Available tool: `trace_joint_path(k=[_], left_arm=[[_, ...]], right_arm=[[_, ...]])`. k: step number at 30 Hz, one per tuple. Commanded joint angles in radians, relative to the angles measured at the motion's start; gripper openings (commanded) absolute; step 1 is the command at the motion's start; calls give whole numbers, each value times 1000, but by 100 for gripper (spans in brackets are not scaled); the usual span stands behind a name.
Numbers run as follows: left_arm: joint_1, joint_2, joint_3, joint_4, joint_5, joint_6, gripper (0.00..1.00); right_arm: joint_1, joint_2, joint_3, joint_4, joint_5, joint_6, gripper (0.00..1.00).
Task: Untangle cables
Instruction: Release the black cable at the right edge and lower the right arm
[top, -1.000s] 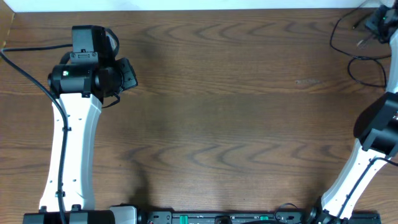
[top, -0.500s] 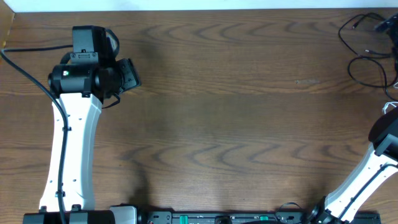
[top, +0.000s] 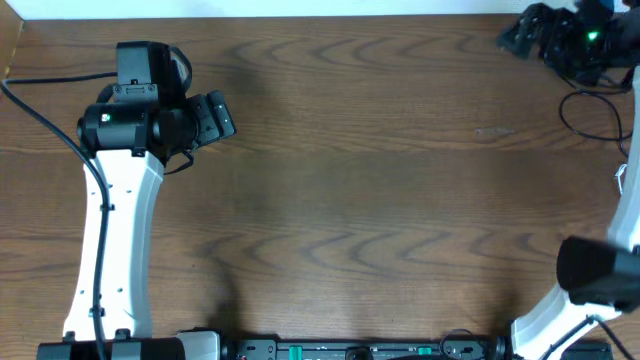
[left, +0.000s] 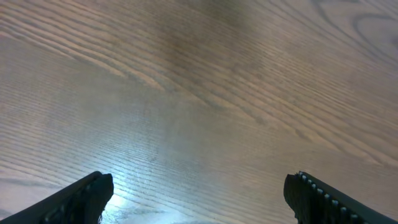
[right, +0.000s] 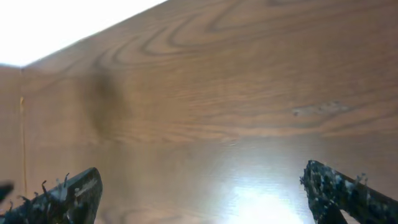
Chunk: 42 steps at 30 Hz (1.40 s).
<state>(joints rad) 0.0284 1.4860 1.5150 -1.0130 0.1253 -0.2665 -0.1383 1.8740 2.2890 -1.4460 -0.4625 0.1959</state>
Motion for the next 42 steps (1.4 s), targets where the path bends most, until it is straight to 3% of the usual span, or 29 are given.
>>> trace_joint_path(k=[1, 7, 14, 26, 30, 36, 42], left_arm=[[3, 10, -6, 1, -3, -9, 93], [3, 10, -6, 0, -3, -9, 93], [3, 10, -6, 1, -3, -9, 93], [3, 10, -6, 0, -3, -9, 93], [3, 10, -6, 0, -3, -9, 93], [3, 10, -6, 0, -3, -9, 93], [3, 10, -6, 0, -3, -9, 93]], right_arm=[[31, -119, 9, -56, 48, -40, 99], [61, -269, 9, -183, 60, -23, 99], [62, -374, 8, -204, 63, 8, 99], [61, -417, 8, -252, 105, -83, 99], [61, -415, 4, -241, 226, -81, 99], [61, -459, -51, -147, 415, -82, 99], [60, -664, -417, 198, 488, -82, 99]])
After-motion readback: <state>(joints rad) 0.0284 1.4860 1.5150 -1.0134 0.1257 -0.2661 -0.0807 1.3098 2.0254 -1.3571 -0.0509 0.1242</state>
